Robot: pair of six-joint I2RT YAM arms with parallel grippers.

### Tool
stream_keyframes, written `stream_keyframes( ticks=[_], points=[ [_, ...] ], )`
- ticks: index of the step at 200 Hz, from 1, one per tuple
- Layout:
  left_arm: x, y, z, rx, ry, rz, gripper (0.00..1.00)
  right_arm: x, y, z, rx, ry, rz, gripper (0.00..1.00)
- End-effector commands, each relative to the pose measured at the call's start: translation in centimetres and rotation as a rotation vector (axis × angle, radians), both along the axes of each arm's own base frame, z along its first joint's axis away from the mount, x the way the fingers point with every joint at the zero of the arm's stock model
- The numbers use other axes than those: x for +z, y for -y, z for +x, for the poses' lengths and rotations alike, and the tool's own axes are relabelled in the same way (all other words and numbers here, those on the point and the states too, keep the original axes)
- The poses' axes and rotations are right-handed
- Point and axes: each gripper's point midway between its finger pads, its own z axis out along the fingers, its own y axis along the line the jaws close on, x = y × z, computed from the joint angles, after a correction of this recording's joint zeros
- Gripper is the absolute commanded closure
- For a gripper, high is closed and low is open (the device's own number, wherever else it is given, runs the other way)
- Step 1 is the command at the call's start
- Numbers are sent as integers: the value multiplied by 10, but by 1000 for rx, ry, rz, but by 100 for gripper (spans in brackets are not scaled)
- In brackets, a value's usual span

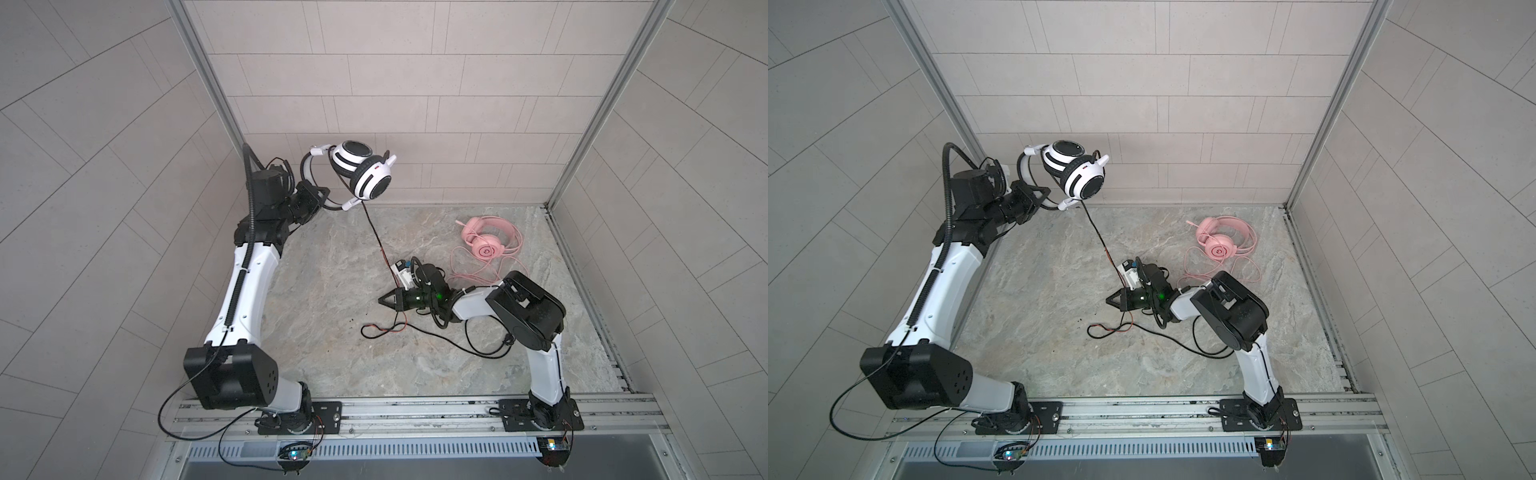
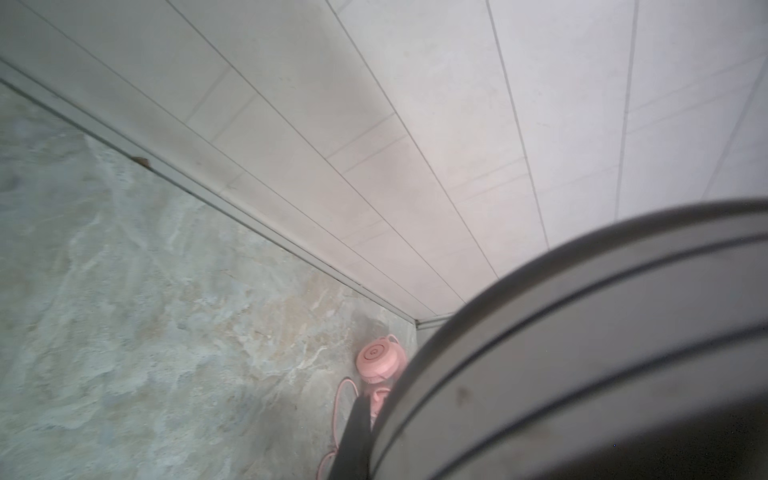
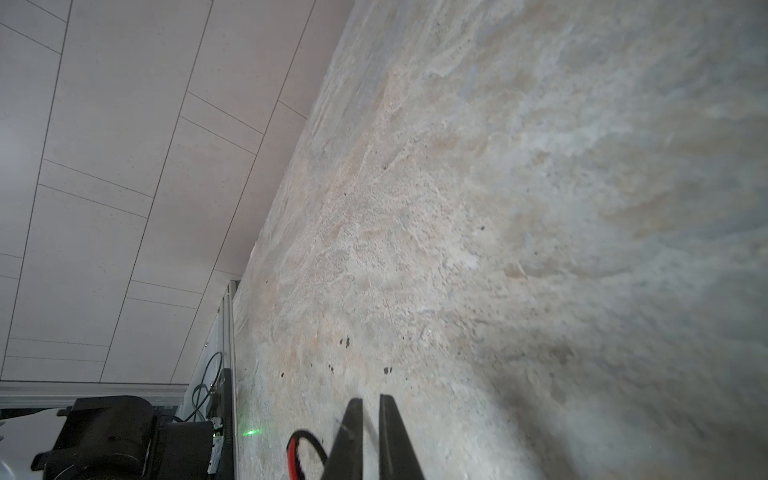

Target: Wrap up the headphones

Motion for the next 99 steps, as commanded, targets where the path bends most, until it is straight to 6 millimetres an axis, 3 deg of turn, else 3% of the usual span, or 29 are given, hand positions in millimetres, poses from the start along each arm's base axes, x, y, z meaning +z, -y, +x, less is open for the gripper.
stream_keyframes(
  ticks=[1, 27, 66, 99],
  points=[
    [24, -33, -9, 143, 58, 51, 100, 20, -1, -11, 8, 35, 1, 94],
    [18, -49, -7, 200, 42, 42, 100, 15, 5, -28, 33, 59, -101, 98],
    [25, -69, -11, 279, 60, 64, 100, 11, 14, -52, 69, 110, -260, 100],
    [30, -95, -23, 403, 56, 170, 100, 30, 16, -62, 90, 185, -352, 100]
  ],
)
